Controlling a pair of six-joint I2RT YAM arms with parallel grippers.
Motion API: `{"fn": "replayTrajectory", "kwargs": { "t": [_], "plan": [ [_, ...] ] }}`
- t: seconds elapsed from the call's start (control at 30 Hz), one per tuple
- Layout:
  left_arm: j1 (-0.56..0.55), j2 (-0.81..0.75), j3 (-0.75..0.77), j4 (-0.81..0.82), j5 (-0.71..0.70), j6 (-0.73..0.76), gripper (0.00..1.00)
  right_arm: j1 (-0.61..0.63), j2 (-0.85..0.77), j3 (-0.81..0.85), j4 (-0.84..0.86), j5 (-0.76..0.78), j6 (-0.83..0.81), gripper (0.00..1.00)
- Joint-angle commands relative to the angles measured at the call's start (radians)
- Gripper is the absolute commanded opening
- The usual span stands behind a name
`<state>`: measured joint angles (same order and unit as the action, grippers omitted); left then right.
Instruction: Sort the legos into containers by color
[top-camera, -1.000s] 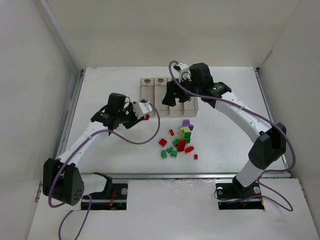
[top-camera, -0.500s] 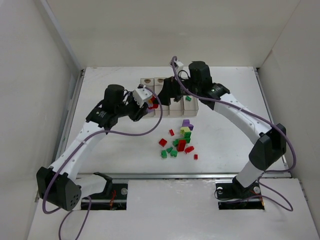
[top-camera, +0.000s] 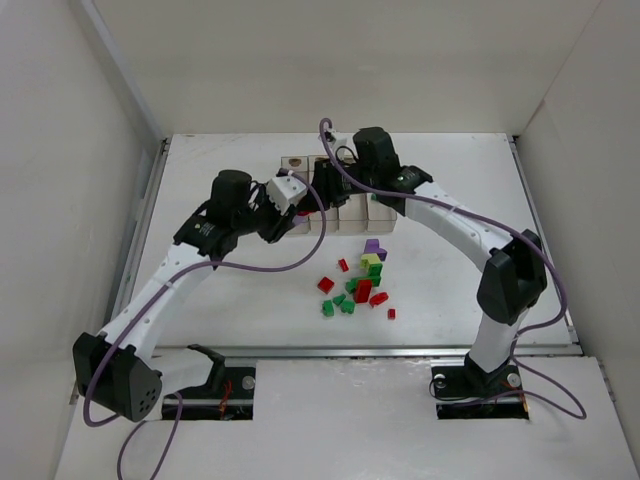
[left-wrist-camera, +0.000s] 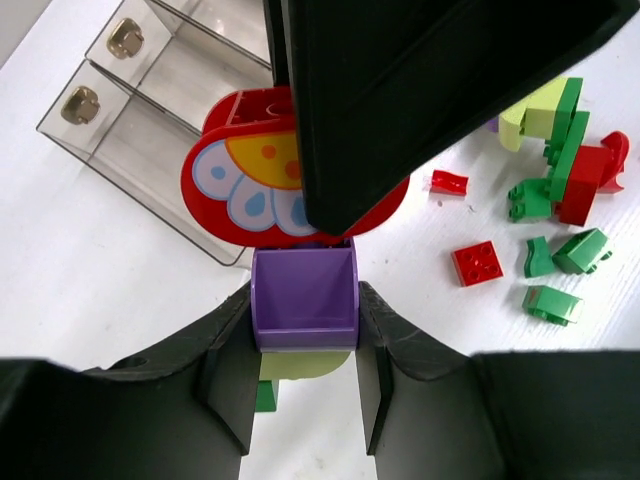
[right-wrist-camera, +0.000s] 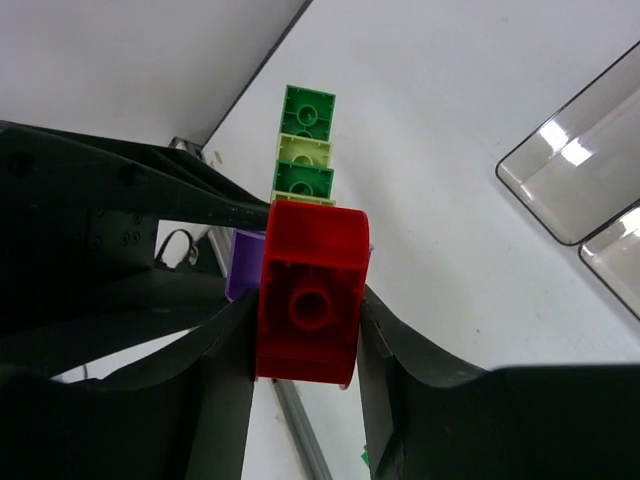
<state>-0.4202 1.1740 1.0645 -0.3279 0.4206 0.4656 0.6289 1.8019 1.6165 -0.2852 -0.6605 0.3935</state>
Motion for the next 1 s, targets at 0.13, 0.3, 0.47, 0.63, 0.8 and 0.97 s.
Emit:
{"fn": "replayTrajectory", "kwargs": {
  "t": [0.13, 0.3, 0.47, 0.63, 0.8, 0.97],
  "plan": [
    [-0.011, -0.054, -0.078, 0.058, -0.054, 0.014, 0.0, 0.002, -0.036, 0.036, 0.032, 0.013, -0.022, 0.0],
    [-0.011, -0.077, -0.14, 0.049, -0.127, 0.038, 0.0, -0.041, -0.045, 0.023, 0.023, 0.159, 0.047, 0.0],
    [-0.011, -0.086, -0.138, 0.039, -0.14, 0.009, 0.0, -0.084, 0.022, 0.051, -0.104, 0.505, 0.123, 0.0],
    [-0.011, -0.086, -0.107, 0.039, -0.14, -0.011, 0.0, -0.084, 0.181, 0.184, -0.272, 0.76, 0.099, 0.08],
    [-0.011, -0.086, -0.098, 0.039, -0.12, -0.012, 0.0, -0.104, 0.231, 0.209, -0.256, 0.684, 0.03, 0.7],
    [-0.011, -0.086, -0.057, 0.021, -0.057, -0.021, 0.0, -0.104, 0.183, 0.197, -0.256, 0.653, -0.063, 0.9]
  ]
}}
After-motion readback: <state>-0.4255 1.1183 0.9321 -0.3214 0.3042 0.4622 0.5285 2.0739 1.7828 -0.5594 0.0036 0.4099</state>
